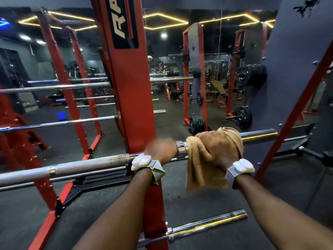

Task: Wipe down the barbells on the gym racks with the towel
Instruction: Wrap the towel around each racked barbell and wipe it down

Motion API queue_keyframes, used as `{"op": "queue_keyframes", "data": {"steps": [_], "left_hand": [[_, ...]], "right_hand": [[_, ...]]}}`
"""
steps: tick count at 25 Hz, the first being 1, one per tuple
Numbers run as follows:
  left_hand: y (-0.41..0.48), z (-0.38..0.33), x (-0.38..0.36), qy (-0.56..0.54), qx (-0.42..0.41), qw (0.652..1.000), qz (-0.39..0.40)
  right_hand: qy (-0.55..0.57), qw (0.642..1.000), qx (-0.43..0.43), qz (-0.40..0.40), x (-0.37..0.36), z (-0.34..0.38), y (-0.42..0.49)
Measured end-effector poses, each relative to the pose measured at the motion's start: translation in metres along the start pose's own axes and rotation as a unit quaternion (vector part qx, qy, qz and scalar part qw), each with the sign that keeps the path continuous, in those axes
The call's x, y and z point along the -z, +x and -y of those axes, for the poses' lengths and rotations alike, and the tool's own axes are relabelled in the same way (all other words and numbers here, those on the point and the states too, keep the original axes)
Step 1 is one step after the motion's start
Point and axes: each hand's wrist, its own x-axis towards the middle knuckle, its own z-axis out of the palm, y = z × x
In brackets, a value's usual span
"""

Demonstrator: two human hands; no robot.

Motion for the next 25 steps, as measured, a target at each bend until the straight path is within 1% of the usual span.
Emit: {"op": "queue_keyframes", "data": {"steps": [2, 3, 4, 5, 7, 9, 10, 11, 13, 14, 15, 16, 17, 18, 19, 21, 22, 23, 24, 25], "left_hand": [[0.002, -0.004, 0.001, -0.002, 0.009, 1.0, 0.015], [0.004, -0.005, 0.004, 0.001, 0.015, 0.999, 0.028], [0.006, -0.007, 0.004, 0.003, 0.018, 0.999, 0.041], [0.007, -0.006, 0.004, 0.003, 0.021, 0.998, 0.051], [0.006, -0.005, 0.003, 0.001, 0.02, 0.999, 0.05], [0.003, -0.002, 0.002, 0.006, 0.009, 1.0, 0.023], [0.001, -0.001, 0.0, 0.004, 0.002, 1.0, 0.008], [-0.001, -0.001, -0.003, 0.0, -0.006, 1.0, -0.005], [0.0, 0.0, -0.003, 0.002, -0.013, 1.0, -0.013], [0.002, -0.001, -0.002, 0.006, -0.008, 1.0, -0.007], [0.003, -0.003, -0.002, 0.006, 0.001, 1.0, 0.003], [0.004, -0.003, -0.002, 0.008, 0.007, 1.0, 0.011], [0.004, -0.005, -0.002, 0.011, 0.013, 1.0, 0.015], [0.004, -0.005, -0.001, 0.013, 0.018, 1.0, 0.017], [0.004, -0.006, -0.001, 0.014, 0.024, 0.999, 0.018], [0.004, -0.005, -0.002, 0.01, 0.035, 0.999, 0.016], [0.004, -0.005, -0.003, 0.003, 0.04, 0.999, 0.016], [0.005, -0.005, -0.003, -0.013, 0.053, 0.998, 0.012], [0.006, -0.005, -0.003, -0.044, 0.077, 0.996, -0.001], [0.007, -0.006, -0.002, -0.093, 0.109, 0.989, -0.025]], "right_hand": [[-0.018, 0.995, -0.098, 0.018, 0.0, 0.013, 0.025], [-0.018, 0.992, -0.122, 0.021, -0.001, 0.029, 0.034], [-0.015, 0.992, -0.125, 0.009, -0.002, 0.044, 0.035], [-0.004, 0.994, -0.108, -0.011, -0.006, 0.056, 0.029], [0.031, 0.998, -0.048, -0.012, -0.007, 0.055, 0.003], [0.047, 0.999, 0.023, 0.01, -0.002, 0.025, -0.017], [0.051, 0.998, 0.019, 0.019, 0.002, 0.006, -0.019], [0.047, 0.999, -0.01, 0.024, 0.006, -0.009, -0.016], [-0.004, 0.991, -0.118, 0.057, 0.008, -0.014, 0.003], [-0.029, 0.985, -0.157, 0.072, 0.006, 0.0, 0.015], [-0.035, 0.983, -0.168, 0.071, 0.004, 0.02, 0.022], [-0.021, 0.986, -0.155, 0.049, -0.001, 0.041, 0.026], [0.008, 0.992, -0.123, 0.02, -0.004, 0.053, 0.024], [0.041, 0.995, -0.084, 0.019, -0.005, 0.055, 0.018], [0.062, 0.996, -0.038, 0.043, -0.002, 0.044, 0.008], [0.059, 0.994, 0.057, 0.072, 0.006, -0.001, -0.01], [0.051, 0.993, 0.067, 0.084, 0.01, -0.025, -0.016], [0.042, 0.994, 0.051, 0.092, 0.014, -0.048, -0.016], [0.03, 0.993, 0.019, 0.113, 0.018, -0.062, -0.01], [0.03, 0.988, -0.03, 0.15, 0.019, -0.071, 0.003]]}}
